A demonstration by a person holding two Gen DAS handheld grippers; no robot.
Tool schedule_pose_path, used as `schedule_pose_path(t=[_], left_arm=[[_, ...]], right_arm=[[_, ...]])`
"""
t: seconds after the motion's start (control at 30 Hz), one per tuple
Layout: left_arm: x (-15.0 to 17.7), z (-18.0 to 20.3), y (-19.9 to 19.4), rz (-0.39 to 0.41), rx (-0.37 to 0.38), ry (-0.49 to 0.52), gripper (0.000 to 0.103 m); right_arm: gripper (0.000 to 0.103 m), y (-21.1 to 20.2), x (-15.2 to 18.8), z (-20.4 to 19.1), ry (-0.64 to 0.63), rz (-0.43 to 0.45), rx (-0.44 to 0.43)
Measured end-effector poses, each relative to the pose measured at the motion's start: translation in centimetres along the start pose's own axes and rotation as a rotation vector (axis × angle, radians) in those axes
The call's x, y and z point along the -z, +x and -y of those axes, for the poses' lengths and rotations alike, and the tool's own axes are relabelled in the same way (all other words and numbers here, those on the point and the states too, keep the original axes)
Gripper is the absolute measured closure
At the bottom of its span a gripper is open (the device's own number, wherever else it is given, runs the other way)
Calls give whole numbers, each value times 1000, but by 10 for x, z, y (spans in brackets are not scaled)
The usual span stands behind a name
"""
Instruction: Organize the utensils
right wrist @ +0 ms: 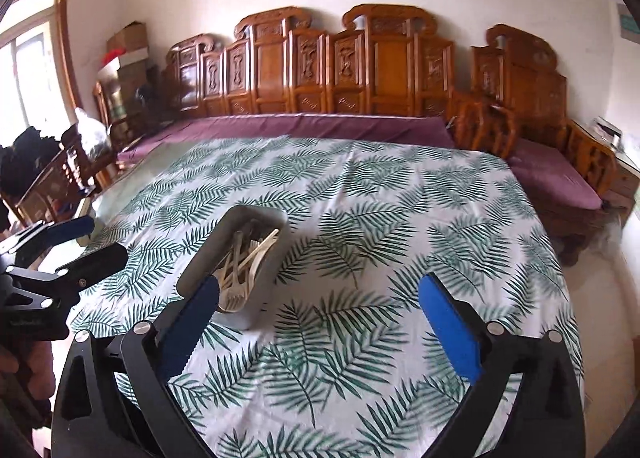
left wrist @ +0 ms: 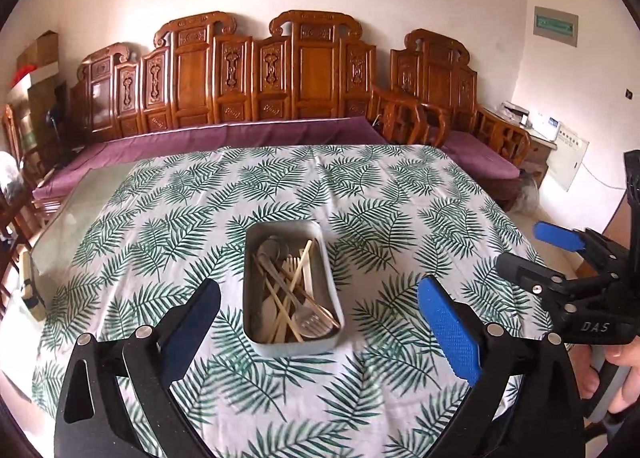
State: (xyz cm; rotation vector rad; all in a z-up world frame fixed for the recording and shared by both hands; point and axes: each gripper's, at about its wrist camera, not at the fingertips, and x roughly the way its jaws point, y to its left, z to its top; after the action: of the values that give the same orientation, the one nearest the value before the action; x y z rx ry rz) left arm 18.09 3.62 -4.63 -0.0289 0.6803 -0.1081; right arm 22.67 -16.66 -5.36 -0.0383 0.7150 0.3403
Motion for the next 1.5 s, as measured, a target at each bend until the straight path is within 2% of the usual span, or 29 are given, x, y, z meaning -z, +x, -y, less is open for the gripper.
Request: schedule_pose_path(t=[0.17, 0.4, 0.63, 0.77, 1.5], left_arm=[[5, 15, -25, 36, -23, 1, 8], [1, 26, -69, 104, -33, 4, 8], [-2, 34, -107, 157, -70, 19, 8], [-1, 35, -118, 171, -64, 16, 8], [5, 30, -130, 200, -55, -21, 8]], right_arm=[[3, -34, 14, 11, 39, 51, 52], [3, -93, 15, 9, 39, 180, 88], [3, -136, 10, 3, 48, 262, 84], [3, -152, 12, 1, 51, 289, 83], [3, -160, 18, -2, 53, 289, 75]])
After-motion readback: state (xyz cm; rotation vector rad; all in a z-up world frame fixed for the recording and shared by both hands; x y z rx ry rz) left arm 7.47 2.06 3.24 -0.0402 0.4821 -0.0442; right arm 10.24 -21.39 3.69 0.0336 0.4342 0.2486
